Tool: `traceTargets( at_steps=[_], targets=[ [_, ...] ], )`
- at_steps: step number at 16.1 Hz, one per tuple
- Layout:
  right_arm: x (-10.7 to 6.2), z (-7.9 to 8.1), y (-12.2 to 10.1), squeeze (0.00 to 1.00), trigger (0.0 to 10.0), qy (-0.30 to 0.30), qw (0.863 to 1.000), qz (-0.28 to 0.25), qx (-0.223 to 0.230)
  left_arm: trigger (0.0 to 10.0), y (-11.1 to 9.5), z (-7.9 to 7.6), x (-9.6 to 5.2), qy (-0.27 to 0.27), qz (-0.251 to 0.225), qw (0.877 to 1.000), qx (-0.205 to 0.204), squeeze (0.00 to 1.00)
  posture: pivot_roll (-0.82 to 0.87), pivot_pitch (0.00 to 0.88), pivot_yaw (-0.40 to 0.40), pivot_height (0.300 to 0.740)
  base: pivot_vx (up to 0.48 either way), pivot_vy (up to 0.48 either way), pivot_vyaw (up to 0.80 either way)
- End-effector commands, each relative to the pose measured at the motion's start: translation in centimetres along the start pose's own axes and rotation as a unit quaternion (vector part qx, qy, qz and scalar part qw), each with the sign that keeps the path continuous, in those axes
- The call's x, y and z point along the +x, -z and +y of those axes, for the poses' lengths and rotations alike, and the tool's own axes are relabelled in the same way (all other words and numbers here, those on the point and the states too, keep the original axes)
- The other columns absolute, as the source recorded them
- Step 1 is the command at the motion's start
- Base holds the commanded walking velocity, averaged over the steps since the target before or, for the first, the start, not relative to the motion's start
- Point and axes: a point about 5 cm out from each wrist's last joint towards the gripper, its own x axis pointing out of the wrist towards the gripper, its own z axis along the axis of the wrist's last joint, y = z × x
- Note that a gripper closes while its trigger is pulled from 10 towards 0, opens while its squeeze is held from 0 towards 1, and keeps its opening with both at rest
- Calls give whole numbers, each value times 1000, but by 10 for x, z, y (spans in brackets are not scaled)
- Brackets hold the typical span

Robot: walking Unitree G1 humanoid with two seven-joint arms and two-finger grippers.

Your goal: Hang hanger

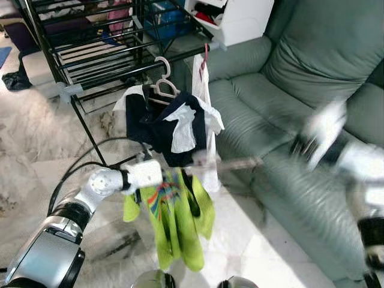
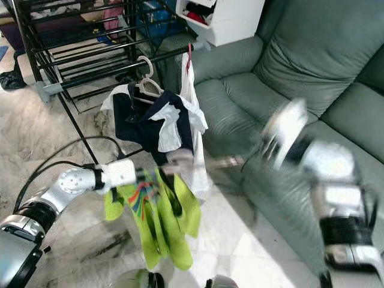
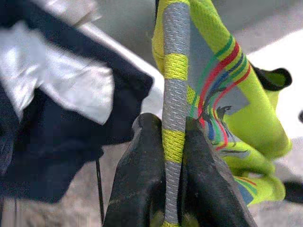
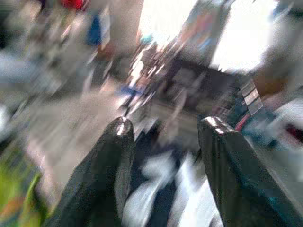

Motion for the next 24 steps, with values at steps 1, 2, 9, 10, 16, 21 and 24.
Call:
traceTargets(
  at_steps=[1,2,9,10,16,21,24],
  targets=[
    [-2,-1,-2,1000,10000,58,998,-25,20,0,4,9,-3,-56,1,997,-55,0,-67,0,30,740,0,0,0],
    [-3,0,-1,1000,10000,75,997,-30,22,0,6,10,-3,-71,4,995,-72,0,-67,0,30,740,0,0,0],
    [-23,54,85,1000,10000,234,952,131,151,0,-57,34,-4,-111,-179,972,-104,0,-37,7,45,740,0,0,0],
    [-22,56,89,1000,10000,234,949,139,158,0,-62,33,-5,-94,-189,973,-92,0,-34,6,47,740,0,0,0],
    [10,91,103,0,10000,111,946,163,256,0,-90,21,-15,-22,-231,973,9,0,-22,0,51,740,0,0,0],
    [15,107,100,0,10000,49,945,147,289,0,-103,20,-19,-8,-250,968,33,0,-15,0,53,740,0,0,0],
    [12,106,80,0,10000,16,942,82,324,0,-97,18,-18,-5,-232,971,51,0,-19,0,55,740,0,0,0]
  ],
)
